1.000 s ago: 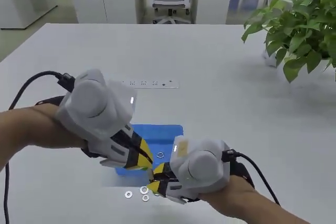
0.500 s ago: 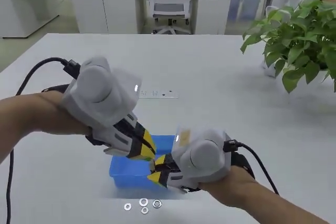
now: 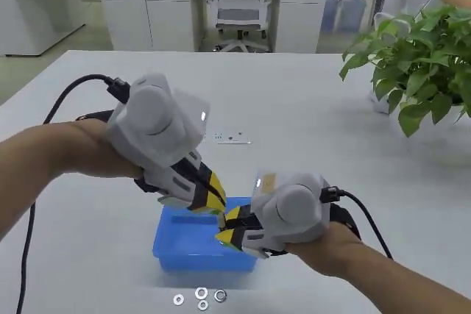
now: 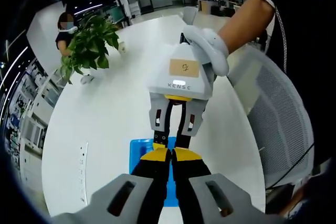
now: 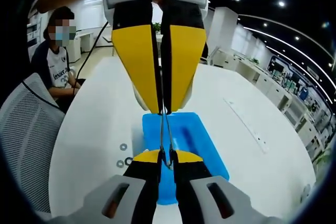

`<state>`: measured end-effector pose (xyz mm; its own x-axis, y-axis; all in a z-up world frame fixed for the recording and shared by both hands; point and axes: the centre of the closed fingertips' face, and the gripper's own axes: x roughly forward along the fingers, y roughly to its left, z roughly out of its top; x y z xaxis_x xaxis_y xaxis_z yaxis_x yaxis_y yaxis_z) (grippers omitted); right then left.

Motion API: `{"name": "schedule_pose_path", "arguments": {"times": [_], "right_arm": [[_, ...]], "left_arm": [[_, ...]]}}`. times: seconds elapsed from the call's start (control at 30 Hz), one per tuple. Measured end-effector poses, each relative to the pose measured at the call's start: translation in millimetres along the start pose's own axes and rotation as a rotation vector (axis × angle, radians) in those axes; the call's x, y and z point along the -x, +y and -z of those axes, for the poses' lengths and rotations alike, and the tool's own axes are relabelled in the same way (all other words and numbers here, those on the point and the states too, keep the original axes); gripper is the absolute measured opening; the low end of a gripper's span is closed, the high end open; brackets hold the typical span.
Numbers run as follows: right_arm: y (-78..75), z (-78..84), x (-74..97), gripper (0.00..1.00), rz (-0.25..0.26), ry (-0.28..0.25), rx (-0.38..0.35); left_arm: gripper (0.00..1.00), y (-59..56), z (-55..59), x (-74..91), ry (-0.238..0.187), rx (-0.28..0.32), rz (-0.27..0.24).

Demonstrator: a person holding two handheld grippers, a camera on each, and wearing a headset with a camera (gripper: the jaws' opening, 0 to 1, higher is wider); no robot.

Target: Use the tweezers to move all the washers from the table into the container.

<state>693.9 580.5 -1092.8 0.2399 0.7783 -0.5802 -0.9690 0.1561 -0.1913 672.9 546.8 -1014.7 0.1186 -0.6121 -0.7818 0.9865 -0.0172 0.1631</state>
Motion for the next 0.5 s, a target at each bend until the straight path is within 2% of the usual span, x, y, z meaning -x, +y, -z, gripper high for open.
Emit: {"name": "schedule_pose_path", "arguments": {"times": [0.5], "right_arm": [[-14.7, 27.0, -15.9, 0.10, -0.023, 0.034, -0.040]], "left_arm": [[0.06, 19.2, 16.8, -26.6, 0.029, 0.012, 0.014]]}}
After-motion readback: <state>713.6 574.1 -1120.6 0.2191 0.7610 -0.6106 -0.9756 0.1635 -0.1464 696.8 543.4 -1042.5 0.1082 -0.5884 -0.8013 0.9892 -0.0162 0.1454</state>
